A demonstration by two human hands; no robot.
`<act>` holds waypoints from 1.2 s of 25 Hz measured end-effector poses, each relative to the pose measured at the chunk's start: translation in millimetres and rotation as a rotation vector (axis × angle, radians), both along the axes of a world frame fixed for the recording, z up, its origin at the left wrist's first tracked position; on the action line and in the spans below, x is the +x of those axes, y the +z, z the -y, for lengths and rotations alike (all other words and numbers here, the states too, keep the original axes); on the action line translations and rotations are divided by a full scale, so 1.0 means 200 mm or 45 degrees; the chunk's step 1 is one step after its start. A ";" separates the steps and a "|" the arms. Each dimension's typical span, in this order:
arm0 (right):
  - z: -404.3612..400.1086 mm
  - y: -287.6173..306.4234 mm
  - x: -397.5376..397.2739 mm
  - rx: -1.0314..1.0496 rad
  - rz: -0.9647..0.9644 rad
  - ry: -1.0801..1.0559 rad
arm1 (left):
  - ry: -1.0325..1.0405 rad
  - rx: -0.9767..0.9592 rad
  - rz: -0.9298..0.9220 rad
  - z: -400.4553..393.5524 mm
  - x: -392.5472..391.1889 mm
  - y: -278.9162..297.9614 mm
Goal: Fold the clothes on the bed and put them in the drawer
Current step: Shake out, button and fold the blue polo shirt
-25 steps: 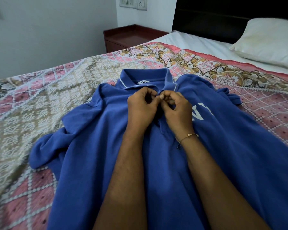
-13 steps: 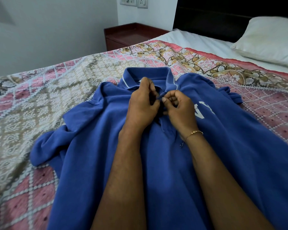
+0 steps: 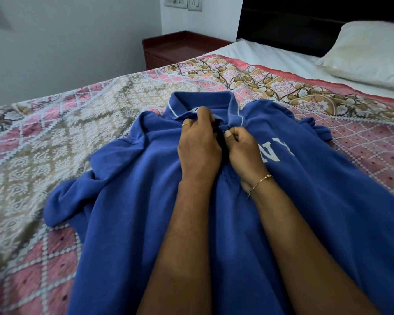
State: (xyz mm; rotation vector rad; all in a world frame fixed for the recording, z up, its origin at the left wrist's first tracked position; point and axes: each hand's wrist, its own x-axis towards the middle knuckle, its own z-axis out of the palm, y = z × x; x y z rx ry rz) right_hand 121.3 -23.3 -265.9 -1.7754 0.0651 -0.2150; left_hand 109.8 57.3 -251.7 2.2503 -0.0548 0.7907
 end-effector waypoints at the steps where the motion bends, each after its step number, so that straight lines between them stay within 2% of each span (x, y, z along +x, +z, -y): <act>1: 0.00 0.01 0.00 0.056 -0.019 -0.005 | 0.029 -0.064 -0.015 0.00 0.01 -0.01; 3: 0.01 0.02 -0.01 0.137 0.024 -0.070 | 0.021 -0.488 -0.058 -0.04 0.04 -0.02; 5: 0.03 0.03 -0.01 -0.016 0.136 -0.148 | -0.060 -1.008 -0.092 -0.07 0.07 -0.03; 6: 0.03 0.03 -0.01 -0.126 0.176 -0.155 | -0.114 -1.175 -0.130 -0.07 0.07 -0.03; 7: 0.04 0.03 -0.01 -0.235 0.181 -0.133 | -0.172 -1.260 -0.186 -0.07 0.07 -0.03; 9: 0.05 0.05 -0.02 -0.487 0.086 -0.004 | -0.319 -1.278 -0.290 -0.08 0.07 -0.03; 12: 0.06 0.06 -0.05 -0.864 -0.044 0.177 | -0.377 -1.052 -0.319 -0.11 0.09 -0.05; 16: 0.07 0.09 -0.07 -1.003 0.000 0.234 | -0.207 -0.807 -0.381 -0.15 0.10 -0.05; 18: 0.08 0.09 -0.06 -1.026 0.029 0.216 | -0.109 -0.463 -0.461 -0.18 0.07 -0.02; 21: 0.10 0.07 -0.04 -0.963 0.100 0.028 | -0.236 -0.014 -0.562 -0.18 0.04 0.02; 23: 0.11 0.06 -0.03 -0.854 0.097 -0.073 | -0.324 0.066 -0.631 -0.16 0.03 0.03; 26: 0.11 0.05 -0.03 -0.743 0.136 -0.097 | -0.311 0.211 -0.591 -0.13 0.03 0.02; 30: 0.11 0.06 -0.04 -0.801 0.119 0.085 | -0.332 0.399 -0.549 -0.13 0.05 0.01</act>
